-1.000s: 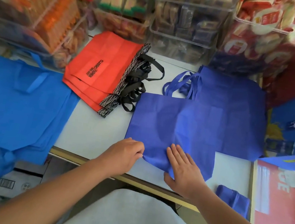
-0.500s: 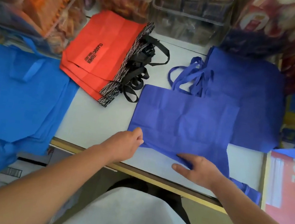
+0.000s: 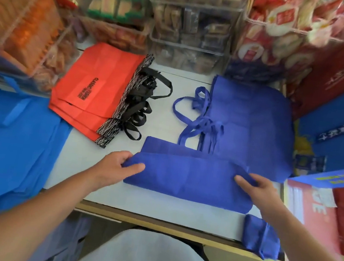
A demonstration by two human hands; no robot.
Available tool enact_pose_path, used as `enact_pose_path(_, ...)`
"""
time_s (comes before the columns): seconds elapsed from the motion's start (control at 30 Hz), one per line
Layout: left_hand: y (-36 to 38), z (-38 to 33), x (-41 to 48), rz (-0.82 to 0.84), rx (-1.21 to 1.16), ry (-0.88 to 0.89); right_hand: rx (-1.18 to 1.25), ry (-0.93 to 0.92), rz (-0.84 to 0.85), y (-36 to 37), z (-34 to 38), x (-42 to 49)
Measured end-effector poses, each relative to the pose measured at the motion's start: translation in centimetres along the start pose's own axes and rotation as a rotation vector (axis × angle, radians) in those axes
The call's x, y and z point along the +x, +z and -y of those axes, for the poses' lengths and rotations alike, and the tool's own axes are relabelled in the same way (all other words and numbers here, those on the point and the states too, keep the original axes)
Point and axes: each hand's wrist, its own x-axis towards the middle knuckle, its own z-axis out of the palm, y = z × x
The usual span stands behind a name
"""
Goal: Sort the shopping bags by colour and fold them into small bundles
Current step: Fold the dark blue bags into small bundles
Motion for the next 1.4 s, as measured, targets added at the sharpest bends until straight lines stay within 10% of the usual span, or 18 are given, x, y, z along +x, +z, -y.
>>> enact_pose_path(0.27,3.7,0.8,1.7,-0.522,0.517,0.277,-0.204,0.06,-0.226,2.5,-1.8,2.3)
enact_pose_path(0.37,7.0,0.5,0.8,-0.22,0.66,0.473,-0.207,0.102,-0.258,2.8,-2.4,3.8)
enact_pose_path(0.53,10.9,2.2,2.0,0.201,0.953,0.2,-0.16,0.149,-0.288,3.4,-3.2,4.7)
enact_pose_path(0.67,11.2,3.8,2.9,0.217,1.062,0.172,-0.701,-0.337,-0.384,5.4,-4.6,2.1)
enact_pose_path(0.8,10.9,3.4,3.0,0.177,0.998,0.194,-0.807,-0.683,-0.065,11.0,-5.4,-2.1)
enact_pose_path(1.4,4.4,6.7,4.9,0.215,1.071,0.441,-0.655,-0.195,0.399,13.1,-4.7,-1.7)
